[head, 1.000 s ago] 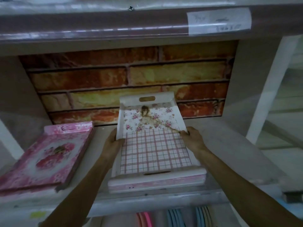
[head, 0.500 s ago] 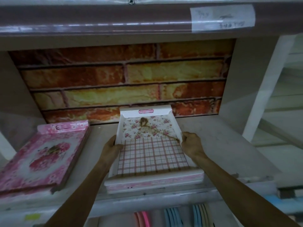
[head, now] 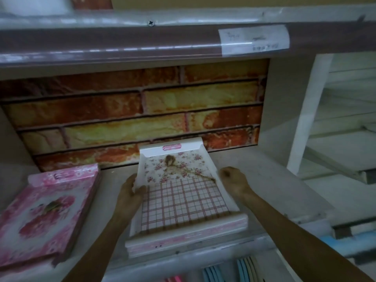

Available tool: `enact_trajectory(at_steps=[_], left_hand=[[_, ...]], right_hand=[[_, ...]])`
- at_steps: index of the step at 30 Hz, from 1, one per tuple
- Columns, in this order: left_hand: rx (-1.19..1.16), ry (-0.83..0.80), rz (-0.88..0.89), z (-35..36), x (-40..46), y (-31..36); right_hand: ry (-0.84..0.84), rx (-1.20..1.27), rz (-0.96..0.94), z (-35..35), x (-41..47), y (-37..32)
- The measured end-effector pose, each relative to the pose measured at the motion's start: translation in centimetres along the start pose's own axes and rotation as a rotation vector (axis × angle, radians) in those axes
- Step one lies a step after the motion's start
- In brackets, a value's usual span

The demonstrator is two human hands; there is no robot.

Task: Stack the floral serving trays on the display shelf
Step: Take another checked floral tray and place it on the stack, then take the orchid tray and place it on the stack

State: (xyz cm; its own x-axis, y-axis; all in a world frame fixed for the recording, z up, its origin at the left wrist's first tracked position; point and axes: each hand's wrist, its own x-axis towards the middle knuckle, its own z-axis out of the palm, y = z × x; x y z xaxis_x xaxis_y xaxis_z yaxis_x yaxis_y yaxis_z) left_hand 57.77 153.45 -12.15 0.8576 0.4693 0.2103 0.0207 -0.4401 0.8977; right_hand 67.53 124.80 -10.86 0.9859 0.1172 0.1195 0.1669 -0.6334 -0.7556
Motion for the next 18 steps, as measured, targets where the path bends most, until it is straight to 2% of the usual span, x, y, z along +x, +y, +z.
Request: enact_trajectory(at_steps=[2,4,6,9,18], left_hand=[[0.035,0.086,0.095,-0.4,0.6,0.9],[-0.012,0.096,0.172,-0.4,1.2,2.3],[-0.113,0.036,0.249,0.0,1.4,4.1],[-0.322,-0.076,0.269,1.7,1.1,7.1],[-0.52,-0.292,0.376,11.2,-2.7,14.6]], right_hand=[[0.044,0.032,-0.017,-1.3,-0.1,-0.6],[0.094,0.092,-0.051,-2.9,-0.2,-1.3],[0.138,0.152,-0.077,-4.5,-0.5,-1.7],[0.207,0.259,-0.1,-7.3,-1.2,-1.5],[0.335,0.421,-0.139,-17.2,-5.7,2.3]])
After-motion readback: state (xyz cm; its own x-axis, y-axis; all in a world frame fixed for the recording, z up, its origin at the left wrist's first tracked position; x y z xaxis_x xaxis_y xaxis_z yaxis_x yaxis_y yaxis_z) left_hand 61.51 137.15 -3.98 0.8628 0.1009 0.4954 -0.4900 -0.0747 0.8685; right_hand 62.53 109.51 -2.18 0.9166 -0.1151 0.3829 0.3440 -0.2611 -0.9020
